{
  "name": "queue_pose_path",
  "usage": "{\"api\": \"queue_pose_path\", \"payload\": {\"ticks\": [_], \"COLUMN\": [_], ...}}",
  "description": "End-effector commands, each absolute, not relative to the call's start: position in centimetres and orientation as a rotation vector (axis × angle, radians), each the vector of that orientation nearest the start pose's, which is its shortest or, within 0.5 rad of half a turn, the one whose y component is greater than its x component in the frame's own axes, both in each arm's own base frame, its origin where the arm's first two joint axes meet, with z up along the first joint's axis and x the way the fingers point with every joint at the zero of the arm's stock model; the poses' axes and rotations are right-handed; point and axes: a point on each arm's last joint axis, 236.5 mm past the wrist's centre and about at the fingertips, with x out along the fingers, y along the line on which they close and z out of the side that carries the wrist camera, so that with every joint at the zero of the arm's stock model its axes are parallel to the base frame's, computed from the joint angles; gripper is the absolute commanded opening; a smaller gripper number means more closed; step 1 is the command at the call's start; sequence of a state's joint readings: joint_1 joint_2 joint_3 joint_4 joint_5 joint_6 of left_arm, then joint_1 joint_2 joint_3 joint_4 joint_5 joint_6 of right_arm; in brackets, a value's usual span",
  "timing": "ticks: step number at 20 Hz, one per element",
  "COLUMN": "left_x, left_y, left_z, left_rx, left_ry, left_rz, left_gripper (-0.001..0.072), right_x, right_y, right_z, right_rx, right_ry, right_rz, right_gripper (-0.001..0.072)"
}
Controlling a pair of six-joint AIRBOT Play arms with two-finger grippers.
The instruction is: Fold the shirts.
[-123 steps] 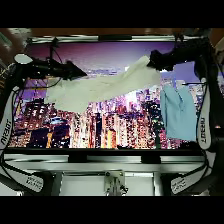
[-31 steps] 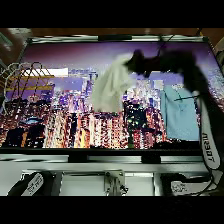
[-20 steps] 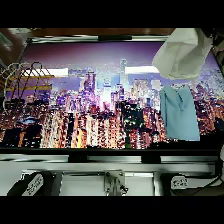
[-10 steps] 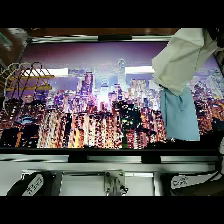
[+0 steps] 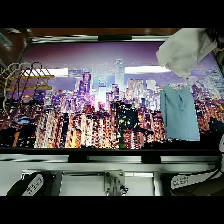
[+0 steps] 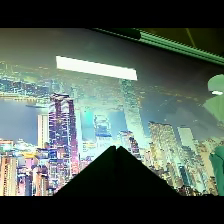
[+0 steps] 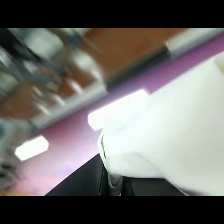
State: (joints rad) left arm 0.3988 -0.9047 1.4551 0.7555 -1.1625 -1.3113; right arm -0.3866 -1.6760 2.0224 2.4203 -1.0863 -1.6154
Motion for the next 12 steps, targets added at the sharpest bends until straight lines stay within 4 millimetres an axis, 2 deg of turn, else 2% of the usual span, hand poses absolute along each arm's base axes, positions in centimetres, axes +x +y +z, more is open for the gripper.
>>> {"api": "queue_pose_path", "payload": {"ticks": [1, 2, 4, 7, 8, 12], "left_x": [36.6, 36.6, 36.6, 36.6, 36.6, 36.6], "left_y": [-1.7, -1.7, -1.7, -1.7, -1.7, -1.7], "left_z": [33.4, 33.4, 33.4, 33.4, 33.4, 33.4], "left_rx": [-0.384, -0.385, -0.384, -0.38, -0.381, -0.362], "left_ry": [0.41, 0.41, 0.41, 0.409, 0.41, 0.407], "left_rz": [-0.3, -0.299, -0.299, -0.3, -0.3, -0.304], "left_gripper": [0.003, 0.003, 0.003, 0.003, 0.003, 0.003], "right_x": [47.9, 45.7, 43.2, 39.0, 38.6, 37.7], "right_y": [-9.2, -9.2, -9.3, -13.2, -13.8, -12.8], "right_z": [13.6, 12.7, 13.1, 13.2, 13.3, 13.0], "right_rx": [0.534, 0.528, 0.507, 0.401, 0.408, 0.481], "right_ry": [1.106, 1.205, 1.274, 1.373, 1.367, 1.383], "right_rz": [0.009, -0.014, -0.044, -0.254, -0.282, -0.306], "right_gripper": [0.0062, 0.0062, 0.0062, 0.0062, 0.0062, 0.0062]}}
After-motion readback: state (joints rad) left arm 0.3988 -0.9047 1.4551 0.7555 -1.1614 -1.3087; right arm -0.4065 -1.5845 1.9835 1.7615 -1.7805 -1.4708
